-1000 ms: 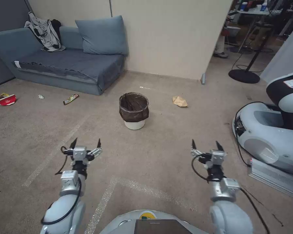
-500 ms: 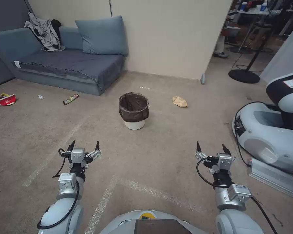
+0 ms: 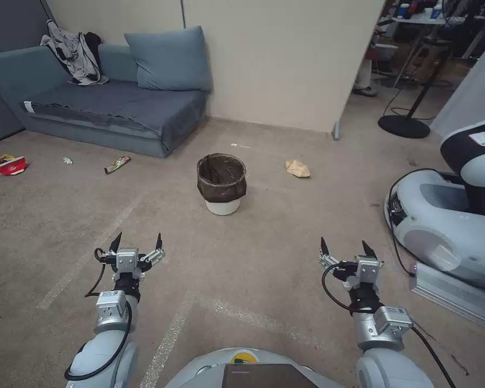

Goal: Pick up the trash bin, then pick up the garbage from the floor and place it into the trash bin.

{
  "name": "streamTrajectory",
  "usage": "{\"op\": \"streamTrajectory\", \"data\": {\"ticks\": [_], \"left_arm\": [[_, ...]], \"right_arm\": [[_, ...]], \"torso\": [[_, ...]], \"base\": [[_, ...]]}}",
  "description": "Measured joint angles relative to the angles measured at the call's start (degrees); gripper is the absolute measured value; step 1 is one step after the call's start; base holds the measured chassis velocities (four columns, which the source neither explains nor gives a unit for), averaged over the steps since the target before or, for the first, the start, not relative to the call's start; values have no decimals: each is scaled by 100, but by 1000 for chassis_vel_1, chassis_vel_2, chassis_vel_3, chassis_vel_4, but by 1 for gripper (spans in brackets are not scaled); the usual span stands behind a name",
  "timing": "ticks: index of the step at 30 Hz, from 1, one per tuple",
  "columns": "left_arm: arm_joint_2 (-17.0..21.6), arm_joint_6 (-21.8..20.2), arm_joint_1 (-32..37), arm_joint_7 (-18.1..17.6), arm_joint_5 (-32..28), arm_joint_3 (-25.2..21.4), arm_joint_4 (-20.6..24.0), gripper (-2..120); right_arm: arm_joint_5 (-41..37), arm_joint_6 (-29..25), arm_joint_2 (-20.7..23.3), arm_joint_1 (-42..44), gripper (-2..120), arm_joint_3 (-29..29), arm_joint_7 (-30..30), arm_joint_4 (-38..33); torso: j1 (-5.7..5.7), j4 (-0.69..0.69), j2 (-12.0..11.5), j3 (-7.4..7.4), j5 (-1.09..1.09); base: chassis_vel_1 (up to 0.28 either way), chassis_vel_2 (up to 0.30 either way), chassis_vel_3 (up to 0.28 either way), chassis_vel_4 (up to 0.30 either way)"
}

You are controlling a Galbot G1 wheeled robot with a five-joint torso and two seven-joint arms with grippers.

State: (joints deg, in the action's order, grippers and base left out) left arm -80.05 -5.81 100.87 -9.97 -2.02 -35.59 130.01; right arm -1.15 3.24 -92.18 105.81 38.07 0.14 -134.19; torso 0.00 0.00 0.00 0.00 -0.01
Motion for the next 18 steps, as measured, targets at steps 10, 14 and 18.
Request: {"op": "streamTrajectory", "data": {"ticks": [10,14,18], "left_arm": [[7,69,67,-19,-59,1,46,100],[12,18,68,-20,-83,9,91,100],[8,-59,64,-18,-103,22,134,100]], "right_arm": [[-93,6,3,-62,100,-23,-312,165],[-84,43,3,-84,100,-24,-344,187],[-61,13,4,-91,100,-16,-339,194]], "torso": [[0,0,0,0,1],[0,0,0,0,0],[0,0,0,0,1]], "base": [[0,0,0,0],[0,0,0,0],[0,0,0,0]]}}
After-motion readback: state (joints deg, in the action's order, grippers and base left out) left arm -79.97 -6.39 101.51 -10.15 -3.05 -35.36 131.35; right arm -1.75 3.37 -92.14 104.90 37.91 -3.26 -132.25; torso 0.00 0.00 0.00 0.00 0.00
